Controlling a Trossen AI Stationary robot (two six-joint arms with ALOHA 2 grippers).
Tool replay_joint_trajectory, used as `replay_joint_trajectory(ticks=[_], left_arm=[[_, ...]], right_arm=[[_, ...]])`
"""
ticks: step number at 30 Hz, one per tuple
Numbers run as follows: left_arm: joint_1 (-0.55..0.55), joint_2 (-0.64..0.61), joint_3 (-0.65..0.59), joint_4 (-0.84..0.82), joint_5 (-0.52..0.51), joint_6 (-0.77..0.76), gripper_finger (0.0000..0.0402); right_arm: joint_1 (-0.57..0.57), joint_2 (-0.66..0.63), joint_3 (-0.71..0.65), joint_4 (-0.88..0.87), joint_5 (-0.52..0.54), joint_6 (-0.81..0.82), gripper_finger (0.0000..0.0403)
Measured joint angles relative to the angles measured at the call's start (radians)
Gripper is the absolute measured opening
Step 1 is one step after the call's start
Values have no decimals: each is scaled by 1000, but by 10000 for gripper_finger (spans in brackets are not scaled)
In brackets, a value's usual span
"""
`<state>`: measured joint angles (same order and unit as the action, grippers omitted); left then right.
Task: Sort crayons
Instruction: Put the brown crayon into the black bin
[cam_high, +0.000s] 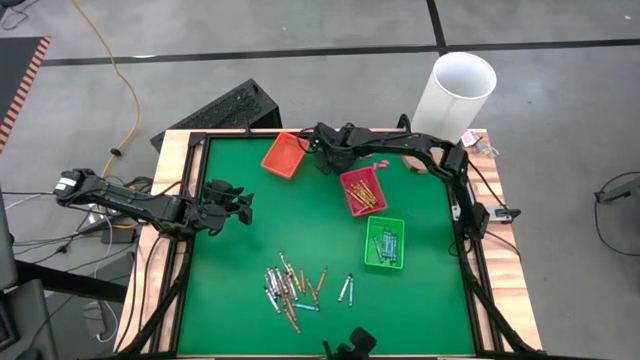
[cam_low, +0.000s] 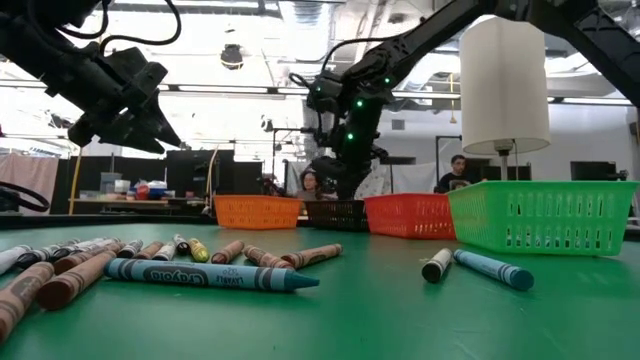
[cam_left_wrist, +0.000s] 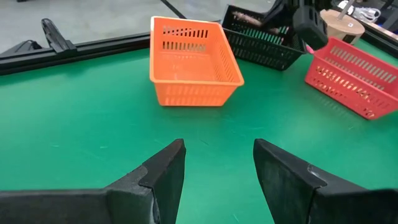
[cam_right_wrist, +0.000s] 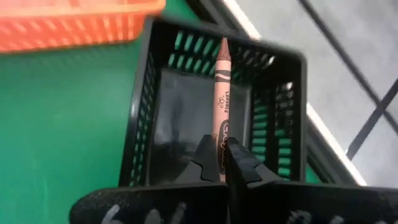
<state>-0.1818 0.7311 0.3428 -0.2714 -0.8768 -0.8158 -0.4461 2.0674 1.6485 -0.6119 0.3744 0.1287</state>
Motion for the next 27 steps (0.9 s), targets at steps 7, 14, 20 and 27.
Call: replay_joint_trajectory(ticks=[7, 14, 20, 27], left_arm=[[0, 0, 0, 0, 0, 8, 180], [0, 0, 0, 0, -2, 8, 180], [0, 0, 0, 0, -2, 8, 180], [0, 0, 0, 0, -2, 8, 180]], right_arm=[[-23, 0, 1, -22, -76, 32, 3], [-29, 0, 1, -45, -140, 56, 3], [-29, 0, 1, -48, -168, 58, 5], [-29, 0, 1, -56, -168, 58, 32]])
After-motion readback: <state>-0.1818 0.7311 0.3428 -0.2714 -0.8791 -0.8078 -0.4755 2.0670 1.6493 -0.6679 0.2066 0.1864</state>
